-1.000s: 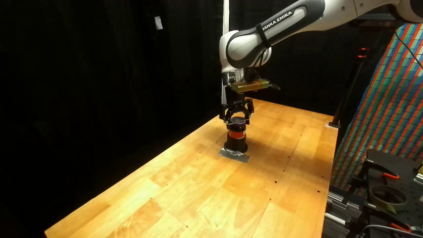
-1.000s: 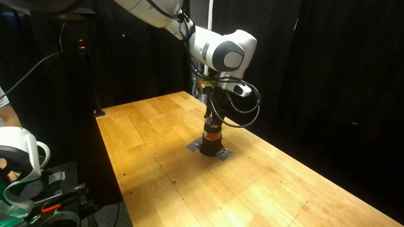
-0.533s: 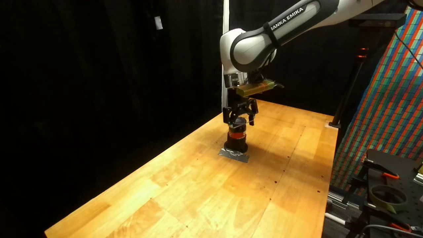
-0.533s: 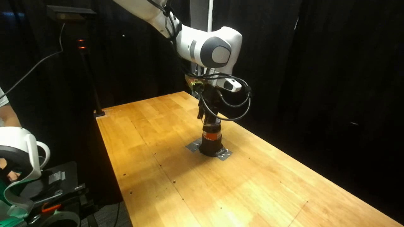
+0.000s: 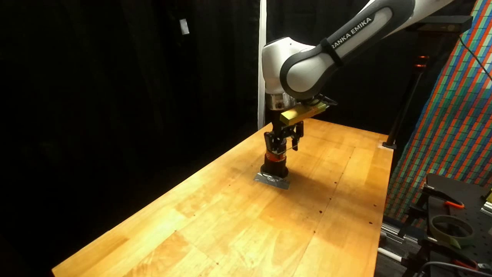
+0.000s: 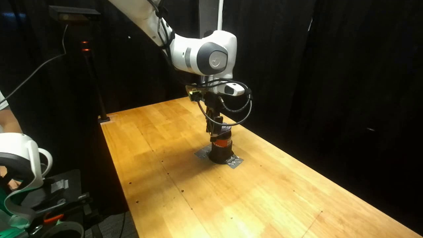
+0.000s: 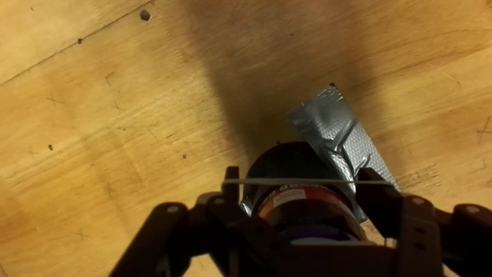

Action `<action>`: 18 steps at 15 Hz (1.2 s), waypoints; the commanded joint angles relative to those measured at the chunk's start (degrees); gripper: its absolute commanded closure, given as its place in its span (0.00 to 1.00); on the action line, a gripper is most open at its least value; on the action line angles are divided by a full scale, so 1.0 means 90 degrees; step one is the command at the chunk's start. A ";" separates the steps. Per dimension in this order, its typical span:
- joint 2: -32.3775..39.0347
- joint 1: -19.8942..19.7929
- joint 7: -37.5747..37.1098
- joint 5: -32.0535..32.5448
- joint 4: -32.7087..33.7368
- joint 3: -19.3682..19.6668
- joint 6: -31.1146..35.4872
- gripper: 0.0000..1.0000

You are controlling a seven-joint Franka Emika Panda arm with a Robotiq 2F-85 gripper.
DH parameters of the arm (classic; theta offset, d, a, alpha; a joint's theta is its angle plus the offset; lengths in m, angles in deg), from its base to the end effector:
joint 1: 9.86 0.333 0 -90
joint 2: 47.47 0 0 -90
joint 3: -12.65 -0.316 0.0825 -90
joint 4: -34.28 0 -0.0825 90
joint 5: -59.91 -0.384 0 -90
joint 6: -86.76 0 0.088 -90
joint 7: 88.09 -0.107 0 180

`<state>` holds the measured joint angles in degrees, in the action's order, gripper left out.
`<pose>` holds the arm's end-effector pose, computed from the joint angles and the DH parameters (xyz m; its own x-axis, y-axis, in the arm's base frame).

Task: Put the elastic around the bottle

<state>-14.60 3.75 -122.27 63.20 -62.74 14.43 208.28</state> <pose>0.6460 0.1346 0.2523 0.9329 -0.3496 -0.0870 -0.3370 -0.9321 0.1327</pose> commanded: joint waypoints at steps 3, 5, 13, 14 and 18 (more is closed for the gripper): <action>-0.0753 0.0149 -0.0450 0.0179 -0.1191 0.0032 0.0733 0.66; -0.0908 0.0147 -0.0539 0.0212 -0.1474 0.0044 0.1011 0.82; -0.1280 0.0264 -0.1401 0.0913 -0.2554 0.0265 0.2769 0.93; -0.1307 0.0299 -0.1550 0.1034 -0.2675 0.0311 0.3052 0.93; -0.1416 0.0614 -0.2275 0.1742 -0.3185 0.0714 0.4330 0.94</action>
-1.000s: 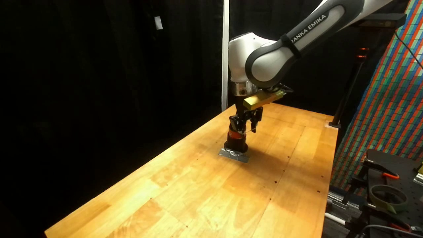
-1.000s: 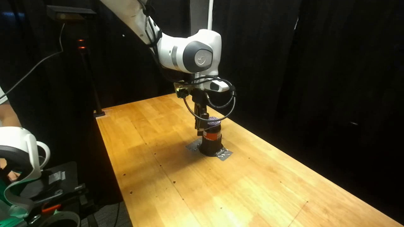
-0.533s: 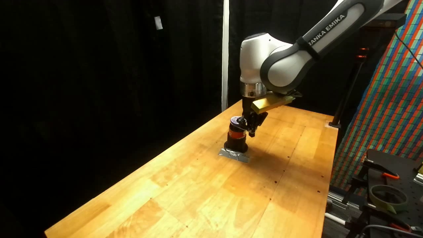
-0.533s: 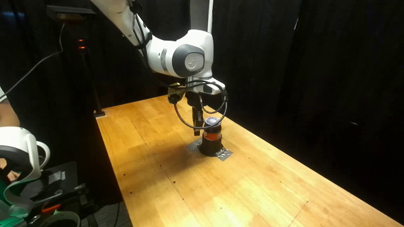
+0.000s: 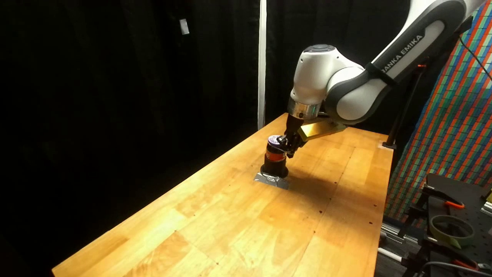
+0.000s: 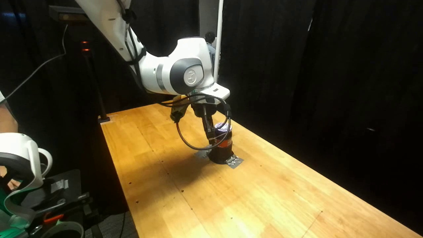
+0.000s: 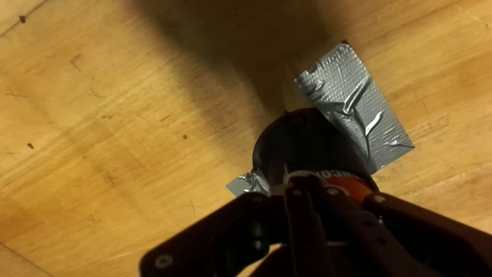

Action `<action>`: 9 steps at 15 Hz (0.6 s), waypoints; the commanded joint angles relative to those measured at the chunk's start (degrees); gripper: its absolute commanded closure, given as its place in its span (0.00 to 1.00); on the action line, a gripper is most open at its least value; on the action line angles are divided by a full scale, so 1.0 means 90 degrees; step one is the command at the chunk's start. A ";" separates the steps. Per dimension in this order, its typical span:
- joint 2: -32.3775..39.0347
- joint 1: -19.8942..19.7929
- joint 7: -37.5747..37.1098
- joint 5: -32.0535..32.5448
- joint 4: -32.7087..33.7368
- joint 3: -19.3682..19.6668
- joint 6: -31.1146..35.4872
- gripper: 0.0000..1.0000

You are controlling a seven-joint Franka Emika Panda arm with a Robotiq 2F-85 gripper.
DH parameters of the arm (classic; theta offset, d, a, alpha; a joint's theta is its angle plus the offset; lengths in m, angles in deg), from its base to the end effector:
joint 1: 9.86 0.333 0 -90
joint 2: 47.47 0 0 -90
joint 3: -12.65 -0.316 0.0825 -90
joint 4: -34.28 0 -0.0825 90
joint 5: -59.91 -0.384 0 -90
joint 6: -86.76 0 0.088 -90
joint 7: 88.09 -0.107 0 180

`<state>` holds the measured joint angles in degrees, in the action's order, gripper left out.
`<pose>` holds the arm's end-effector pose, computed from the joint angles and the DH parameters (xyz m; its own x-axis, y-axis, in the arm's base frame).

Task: Put the elastic around the bottle

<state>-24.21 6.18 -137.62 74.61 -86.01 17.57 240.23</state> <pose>0.5865 0.1243 0.2406 0.8793 -0.4136 0.2361 -0.4270 -0.9042 0.0064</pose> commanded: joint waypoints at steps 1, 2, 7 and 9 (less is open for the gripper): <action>-0.0348 0.0467 -0.0746 0.0662 -0.0703 0.0516 0.1069 0.94; -0.0355 0.0610 -0.0920 0.0857 -0.0792 0.0686 0.1291 0.93; -0.0360 0.1495 -0.1981 0.2074 -0.1153 0.1755 0.2169 0.94; -0.0368 0.1896 -0.2377 0.2527 -0.1244 0.2224 0.2409 0.93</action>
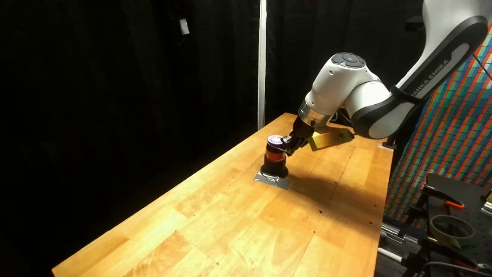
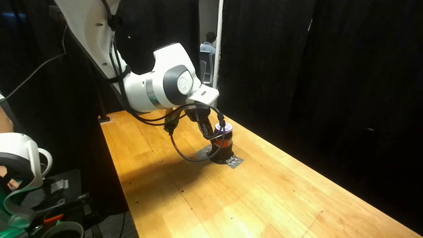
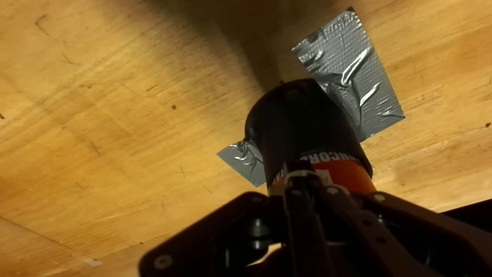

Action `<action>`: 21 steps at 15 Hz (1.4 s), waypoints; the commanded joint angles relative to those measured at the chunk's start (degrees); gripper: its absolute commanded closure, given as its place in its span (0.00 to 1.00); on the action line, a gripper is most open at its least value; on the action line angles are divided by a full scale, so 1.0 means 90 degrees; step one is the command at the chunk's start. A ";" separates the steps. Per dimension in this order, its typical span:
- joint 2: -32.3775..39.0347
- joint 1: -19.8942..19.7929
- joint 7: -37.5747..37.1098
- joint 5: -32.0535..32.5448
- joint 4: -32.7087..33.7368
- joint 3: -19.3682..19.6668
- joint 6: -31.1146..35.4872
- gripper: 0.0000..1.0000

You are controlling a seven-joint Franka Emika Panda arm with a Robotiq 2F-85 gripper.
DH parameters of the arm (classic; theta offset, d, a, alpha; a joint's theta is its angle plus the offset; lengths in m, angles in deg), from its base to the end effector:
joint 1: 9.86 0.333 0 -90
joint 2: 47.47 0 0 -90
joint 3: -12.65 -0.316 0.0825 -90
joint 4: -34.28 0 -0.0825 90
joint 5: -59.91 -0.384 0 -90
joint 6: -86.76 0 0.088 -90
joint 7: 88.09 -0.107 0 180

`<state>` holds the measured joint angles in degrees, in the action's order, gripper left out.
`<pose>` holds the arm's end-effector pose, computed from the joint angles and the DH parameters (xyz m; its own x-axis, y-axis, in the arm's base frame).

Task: Put the elastic around the bottle

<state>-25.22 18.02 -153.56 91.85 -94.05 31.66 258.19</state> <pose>0.5559 0.1259 0.2334 0.8237 -0.3652 0.4337 -0.3798 -0.9234 -0.0560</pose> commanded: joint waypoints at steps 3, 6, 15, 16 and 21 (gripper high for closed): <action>-0.0253 0.1163 -0.1124 0.1178 -0.0474 0.1340 0.0733 0.93; -0.0184 0.1800 -0.1638 0.1677 -0.0525 0.2087 0.1094 0.93; 0.0164 0.3646 -0.2459 0.2162 -0.0803 0.4146 0.2100 0.93; 0.0212 0.3807 -0.2464 0.2119 -0.0859 0.4323 0.2218 0.93; 0.0528 0.4434 -0.2470 0.1921 -0.1127 0.4966 0.2819 0.93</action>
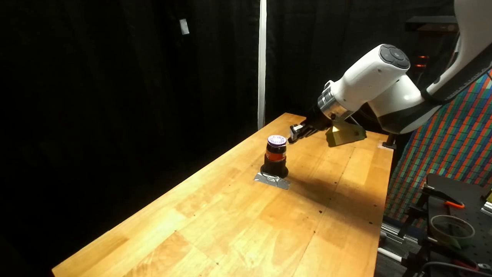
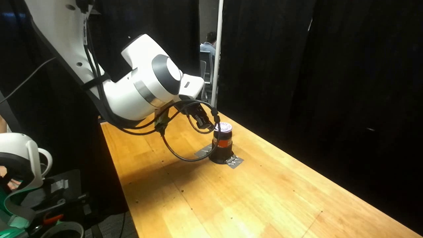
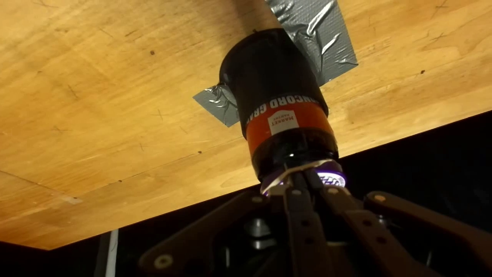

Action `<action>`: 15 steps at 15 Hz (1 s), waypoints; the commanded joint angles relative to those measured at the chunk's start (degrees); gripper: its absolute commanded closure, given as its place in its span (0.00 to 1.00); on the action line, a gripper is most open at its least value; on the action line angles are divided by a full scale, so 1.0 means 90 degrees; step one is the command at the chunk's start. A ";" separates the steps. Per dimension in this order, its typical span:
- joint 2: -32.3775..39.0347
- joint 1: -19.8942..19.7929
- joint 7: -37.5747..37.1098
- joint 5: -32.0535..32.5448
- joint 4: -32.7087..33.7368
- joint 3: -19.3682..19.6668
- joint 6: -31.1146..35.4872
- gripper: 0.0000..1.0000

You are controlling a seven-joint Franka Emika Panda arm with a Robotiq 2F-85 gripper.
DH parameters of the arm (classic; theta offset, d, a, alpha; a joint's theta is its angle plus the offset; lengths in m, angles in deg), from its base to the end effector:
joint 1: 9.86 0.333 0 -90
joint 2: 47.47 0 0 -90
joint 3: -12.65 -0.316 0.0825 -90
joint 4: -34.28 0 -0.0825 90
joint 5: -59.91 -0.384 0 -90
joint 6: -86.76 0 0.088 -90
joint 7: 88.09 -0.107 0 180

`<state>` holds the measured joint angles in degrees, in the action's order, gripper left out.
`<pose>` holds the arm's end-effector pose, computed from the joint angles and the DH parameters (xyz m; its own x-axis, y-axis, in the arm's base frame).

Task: Put the elastic around the bottle

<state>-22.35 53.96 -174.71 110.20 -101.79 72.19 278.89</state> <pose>0.5119 0.1250 0.2659 0.7292 -0.3142 0.6079 -0.2806 -0.9475 -0.1532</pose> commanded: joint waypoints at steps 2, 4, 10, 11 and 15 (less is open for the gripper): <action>0.0343 0.0587 -0.0127 -0.0192 -0.0363 0.0618 0.0743 0.93; 0.0470 0.0719 -0.0140 -0.0300 -0.0453 0.0759 0.0958 0.93; 0.1005 0.1114 -0.0064 -0.1031 -0.0705 0.1225 0.1801 0.93; 0.1077 0.1150 -0.0048 -0.1158 -0.0757 0.1251 0.1941 0.93; 0.0630 0.0855 0.1195 -0.2330 -0.1125 0.0635 0.1992 0.92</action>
<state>-13.41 62.20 -175.42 100.28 -107.30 80.86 295.46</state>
